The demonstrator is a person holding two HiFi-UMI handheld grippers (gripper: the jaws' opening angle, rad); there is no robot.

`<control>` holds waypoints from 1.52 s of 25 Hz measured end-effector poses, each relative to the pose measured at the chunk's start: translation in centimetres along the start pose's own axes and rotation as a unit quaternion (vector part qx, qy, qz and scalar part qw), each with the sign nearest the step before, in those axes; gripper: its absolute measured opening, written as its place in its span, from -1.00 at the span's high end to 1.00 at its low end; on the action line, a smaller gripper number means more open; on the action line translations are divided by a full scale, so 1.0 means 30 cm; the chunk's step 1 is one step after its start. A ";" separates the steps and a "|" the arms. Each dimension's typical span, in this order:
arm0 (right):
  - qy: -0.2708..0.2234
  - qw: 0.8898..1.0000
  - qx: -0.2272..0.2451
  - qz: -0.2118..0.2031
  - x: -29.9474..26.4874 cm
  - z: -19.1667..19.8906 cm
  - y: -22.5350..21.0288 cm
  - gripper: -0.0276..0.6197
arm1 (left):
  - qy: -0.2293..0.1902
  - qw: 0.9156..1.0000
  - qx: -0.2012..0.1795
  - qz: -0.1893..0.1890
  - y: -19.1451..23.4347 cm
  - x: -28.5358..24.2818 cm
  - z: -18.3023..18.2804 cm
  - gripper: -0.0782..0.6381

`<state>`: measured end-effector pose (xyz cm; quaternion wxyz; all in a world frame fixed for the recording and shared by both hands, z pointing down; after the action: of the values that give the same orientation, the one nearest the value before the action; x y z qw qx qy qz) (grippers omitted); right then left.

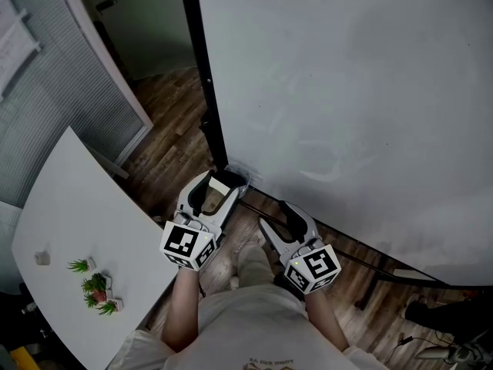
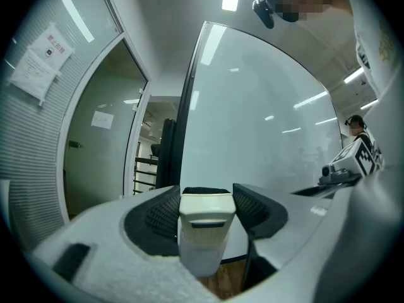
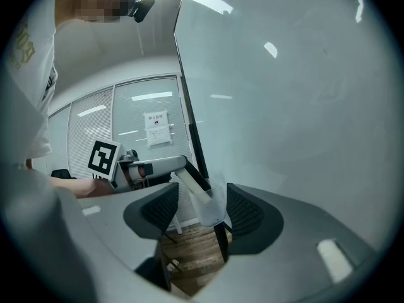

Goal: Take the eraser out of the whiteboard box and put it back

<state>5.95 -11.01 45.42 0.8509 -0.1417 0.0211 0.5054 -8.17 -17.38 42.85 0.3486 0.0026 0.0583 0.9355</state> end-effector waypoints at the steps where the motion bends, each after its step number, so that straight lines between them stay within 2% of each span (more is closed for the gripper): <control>1: 0.001 1.000 -0.001 0.000 -0.003 0.003 -0.001 0.17 | 0.001 1.000 0.001 0.000 0.004 -0.002 0.004 0.06; 30: 0.013 1.000 -0.013 0.013 -0.025 0.028 -0.056 0.18 | 0.032 0.999 0.018 0.001 0.033 -0.071 0.083 0.06; 38: 0.016 1.000 -0.015 0.016 -0.026 0.036 -0.069 0.18 | 0.054 0.999 0.004 -0.009 0.036 -0.091 0.113 0.06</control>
<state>7.24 -12.32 47.06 0.8402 -0.1619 0.0297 0.5168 -6.65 -19.62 46.45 0.3532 -0.0468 0.0810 0.9309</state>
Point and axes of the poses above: the fingertips, and each gripper's own axes: x backward along the fingers, y to its left, z out of its underside, the point moved 4 cm from there along x, backward along the fingers, and after that the axes turned 10 degrees about z, right-handed, at the moved point
